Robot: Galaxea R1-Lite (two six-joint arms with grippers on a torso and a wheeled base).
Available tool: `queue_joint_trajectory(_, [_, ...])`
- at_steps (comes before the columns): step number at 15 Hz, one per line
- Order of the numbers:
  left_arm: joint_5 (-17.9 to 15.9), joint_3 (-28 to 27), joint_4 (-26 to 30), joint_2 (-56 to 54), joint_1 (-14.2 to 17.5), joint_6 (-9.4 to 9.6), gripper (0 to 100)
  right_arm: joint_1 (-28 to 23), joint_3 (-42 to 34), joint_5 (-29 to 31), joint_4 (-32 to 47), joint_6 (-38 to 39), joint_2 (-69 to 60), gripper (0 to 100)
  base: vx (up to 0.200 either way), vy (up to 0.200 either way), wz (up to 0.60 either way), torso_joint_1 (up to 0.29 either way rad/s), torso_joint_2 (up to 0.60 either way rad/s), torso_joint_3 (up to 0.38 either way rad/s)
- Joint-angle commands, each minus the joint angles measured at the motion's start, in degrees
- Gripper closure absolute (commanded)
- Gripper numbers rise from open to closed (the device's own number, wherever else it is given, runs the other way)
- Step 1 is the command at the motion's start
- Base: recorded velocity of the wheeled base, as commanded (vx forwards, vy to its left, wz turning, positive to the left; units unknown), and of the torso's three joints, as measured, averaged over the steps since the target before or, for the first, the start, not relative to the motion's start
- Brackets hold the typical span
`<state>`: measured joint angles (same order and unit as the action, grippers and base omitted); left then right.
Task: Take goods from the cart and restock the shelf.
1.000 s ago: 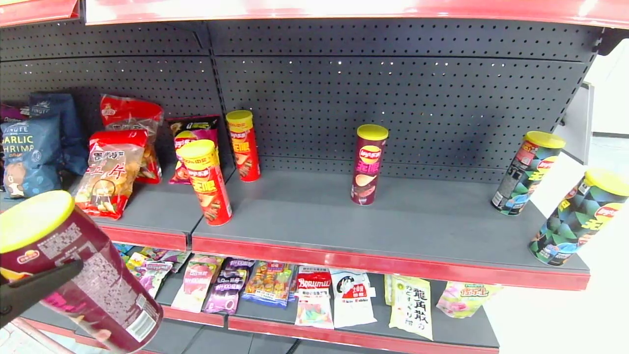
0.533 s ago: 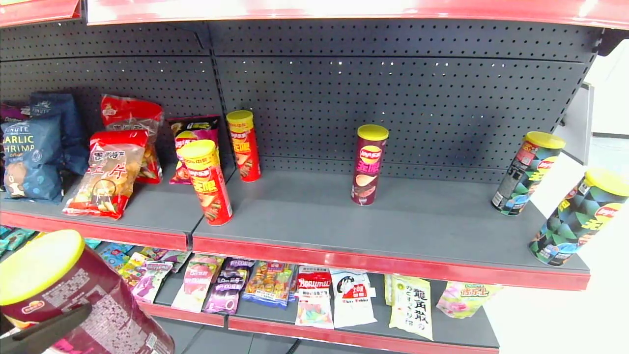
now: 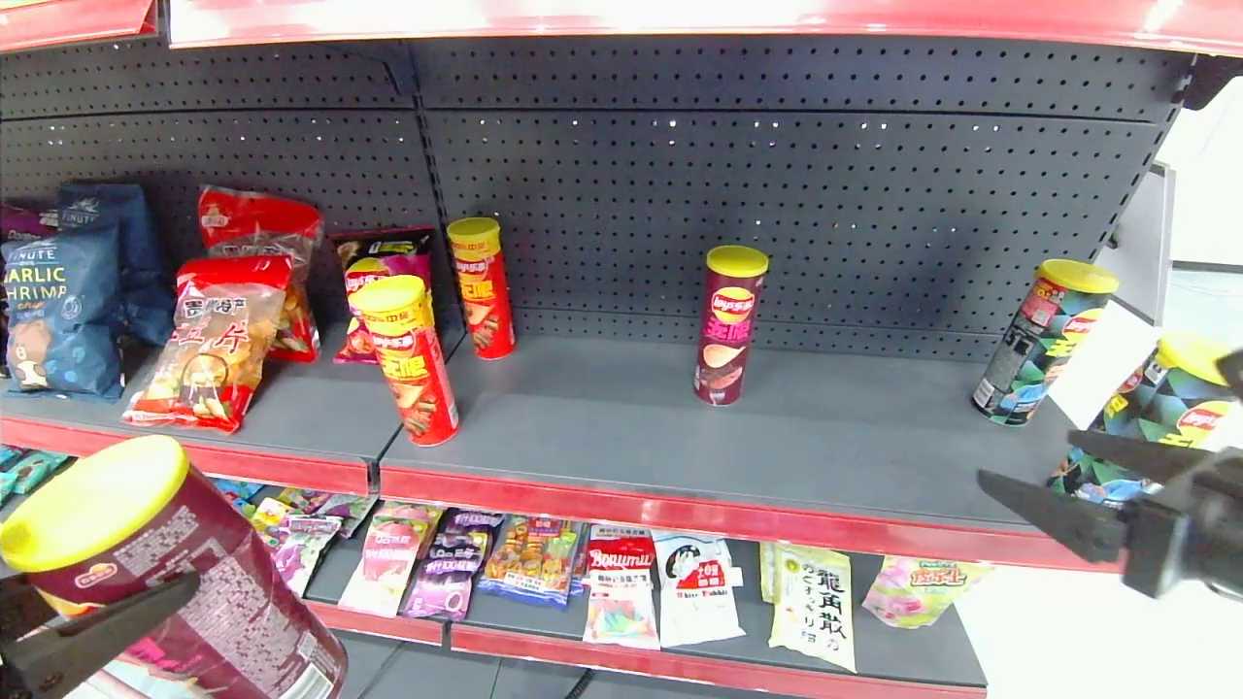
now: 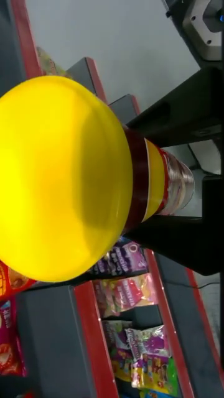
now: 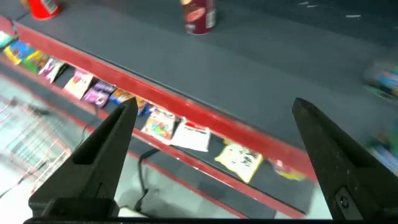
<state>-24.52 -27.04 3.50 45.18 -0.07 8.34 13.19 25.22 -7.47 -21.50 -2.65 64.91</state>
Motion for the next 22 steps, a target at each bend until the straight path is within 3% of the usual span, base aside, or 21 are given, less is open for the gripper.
queue_joint_trajectory(1, [-0.1,1.3,-0.2,0.8,0.0,-0.25,100,3.5,7.6,-0.5,-14.9,0.3,29.7,0,0.0,0.0,0.0,0.0,0.0,0.0])
queue_joint_trajectory(4, [0.1,2.3,-0.2,2.5,0.0,-0.25,100,3.7,17.1,-0.5,-17.8,0.5,42.0,0,0.0,0.0,0.0,0.0,0.0,0.0])
queue_joint_trajectory(10, [0.3,2.2,-0.2,3.2,0.0,-0.25,100,5.0,29.0,-0.8,-17.8,1.5,51.0,0,0.0,0.0,0.0,0.0,0.0,0.0])
queue_joint_trajectory(22, [0.9,1.6,-2.4,4.0,-0.1,0.1,100,7.8,36.8,0.7,-18.0,6.2,53.5,0,0.0,0.0,0.0,0.0,0.0,0.0])
